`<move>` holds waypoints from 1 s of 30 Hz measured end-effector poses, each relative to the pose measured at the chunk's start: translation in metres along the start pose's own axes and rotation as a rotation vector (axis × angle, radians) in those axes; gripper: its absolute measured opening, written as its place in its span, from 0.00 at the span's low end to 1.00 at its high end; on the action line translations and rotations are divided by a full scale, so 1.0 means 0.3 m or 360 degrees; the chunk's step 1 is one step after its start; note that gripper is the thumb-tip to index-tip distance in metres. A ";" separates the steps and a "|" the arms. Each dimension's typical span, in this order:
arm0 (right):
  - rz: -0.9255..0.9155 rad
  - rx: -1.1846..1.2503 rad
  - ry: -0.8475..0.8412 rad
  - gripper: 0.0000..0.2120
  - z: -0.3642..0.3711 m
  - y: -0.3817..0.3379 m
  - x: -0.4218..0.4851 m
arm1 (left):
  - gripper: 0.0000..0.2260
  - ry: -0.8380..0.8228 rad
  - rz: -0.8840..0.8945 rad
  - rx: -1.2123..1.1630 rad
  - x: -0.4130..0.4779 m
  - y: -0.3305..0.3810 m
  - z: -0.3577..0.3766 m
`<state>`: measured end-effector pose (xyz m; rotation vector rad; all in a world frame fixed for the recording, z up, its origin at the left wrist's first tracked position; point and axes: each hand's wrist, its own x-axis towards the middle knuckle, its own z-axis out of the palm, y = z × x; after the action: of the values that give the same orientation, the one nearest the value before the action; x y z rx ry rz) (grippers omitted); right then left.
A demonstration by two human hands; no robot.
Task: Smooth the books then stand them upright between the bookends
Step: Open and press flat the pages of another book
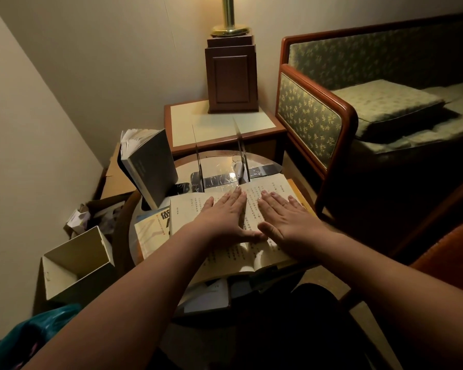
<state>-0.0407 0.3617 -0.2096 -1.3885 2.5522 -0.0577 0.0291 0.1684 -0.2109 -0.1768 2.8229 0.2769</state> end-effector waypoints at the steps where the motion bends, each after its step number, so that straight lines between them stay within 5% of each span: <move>1: -0.0027 -0.0016 -0.0011 0.39 0.004 0.005 -0.020 | 0.54 -0.0012 0.0004 0.0000 0.001 0.000 -0.003; 12: -0.0052 -0.0080 -0.0256 0.37 -0.044 0.065 0.012 | 0.65 -0.0237 0.0042 -0.0068 -0.002 -0.011 -0.032; 21: 0.0296 0.0142 -0.0003 0.34 -0.043 -0.001 0.201 | 0.65 -0.0245 -0.0009 -0.0060 -0.017 0.008 -0.047; 30: 0.0110 0.0045 -0.0010 0.31 -0.017 0.007 0.078 | 0.66 -0.0245 -0.0029 -0.0065 -0.010 0.004 -0.041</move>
<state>-0.0559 0.3430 -0.2092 -1.2870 2.5817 -0.0766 0.0283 0.1672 -0.1982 -0.1823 2.6635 0.3297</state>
